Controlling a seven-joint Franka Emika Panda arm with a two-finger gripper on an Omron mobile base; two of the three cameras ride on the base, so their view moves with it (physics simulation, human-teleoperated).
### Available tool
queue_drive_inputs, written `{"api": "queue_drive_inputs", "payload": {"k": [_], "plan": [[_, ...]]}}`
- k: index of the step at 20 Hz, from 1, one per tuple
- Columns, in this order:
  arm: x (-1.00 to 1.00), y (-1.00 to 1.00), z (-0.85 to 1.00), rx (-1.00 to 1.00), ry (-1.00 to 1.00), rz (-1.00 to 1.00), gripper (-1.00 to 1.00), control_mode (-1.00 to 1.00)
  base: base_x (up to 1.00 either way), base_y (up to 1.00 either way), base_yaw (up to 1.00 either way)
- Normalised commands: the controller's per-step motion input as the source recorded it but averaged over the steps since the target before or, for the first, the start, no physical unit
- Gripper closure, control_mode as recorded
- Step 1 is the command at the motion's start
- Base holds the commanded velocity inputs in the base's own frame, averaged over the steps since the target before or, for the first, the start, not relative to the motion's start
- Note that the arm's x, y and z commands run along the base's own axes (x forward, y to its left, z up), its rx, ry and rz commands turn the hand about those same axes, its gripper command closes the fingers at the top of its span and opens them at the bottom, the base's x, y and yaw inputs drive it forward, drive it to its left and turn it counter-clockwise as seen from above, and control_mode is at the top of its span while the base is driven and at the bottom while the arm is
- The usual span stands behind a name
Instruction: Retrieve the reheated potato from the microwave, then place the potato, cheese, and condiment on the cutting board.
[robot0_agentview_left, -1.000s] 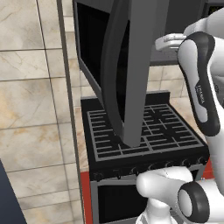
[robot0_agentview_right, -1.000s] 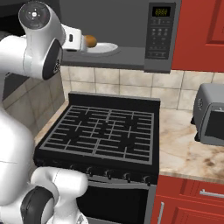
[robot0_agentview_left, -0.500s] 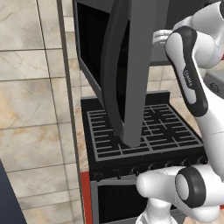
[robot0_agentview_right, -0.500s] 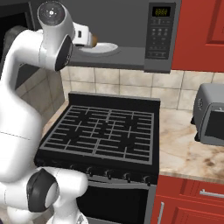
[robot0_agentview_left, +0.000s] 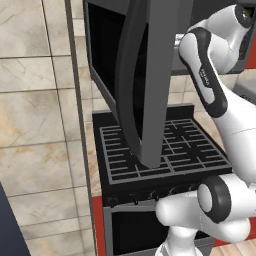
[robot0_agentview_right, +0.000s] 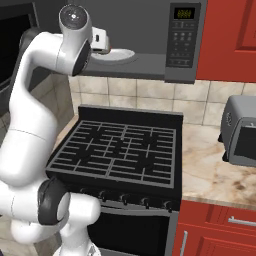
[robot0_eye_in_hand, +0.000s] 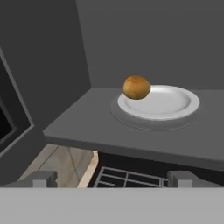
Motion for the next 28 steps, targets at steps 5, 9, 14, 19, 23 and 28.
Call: {"api": "queue_drive_inputs", "payload": {"k": [5, 9, 14, 19, 23, 28], "plan": [[0.48, 0.15, -0.05, 0.0, 0.0, 0.05, -1.0, -1.0, 0.0, 0.0, 0.0], [0.54, 0.11, -0.06, 0.0, 0.0, 0.06, -1.0, -1.0, 0.0, 0.0, 0.0], [0.65, 0.0, 0.0, 0.0, 0.05, 0.07, -1.0, -1.0, 0.0, 0.0, 0.0], [0.51, 0.0, 0.0, 0.0, 0.07, 0.06, -1.0, -1.0, 0.0, 0.0, 0.0], [0.4, 0.0, 0.05, -0.01, 0.03, 0.02, -1.0, -1.0, 0.0, 0.0, 0.0], [0.27, 0.03, 0.01, -0.05, 0.0, 0.01, -1.0, -1.0, 0.0, 0.0, 0.0]]}}
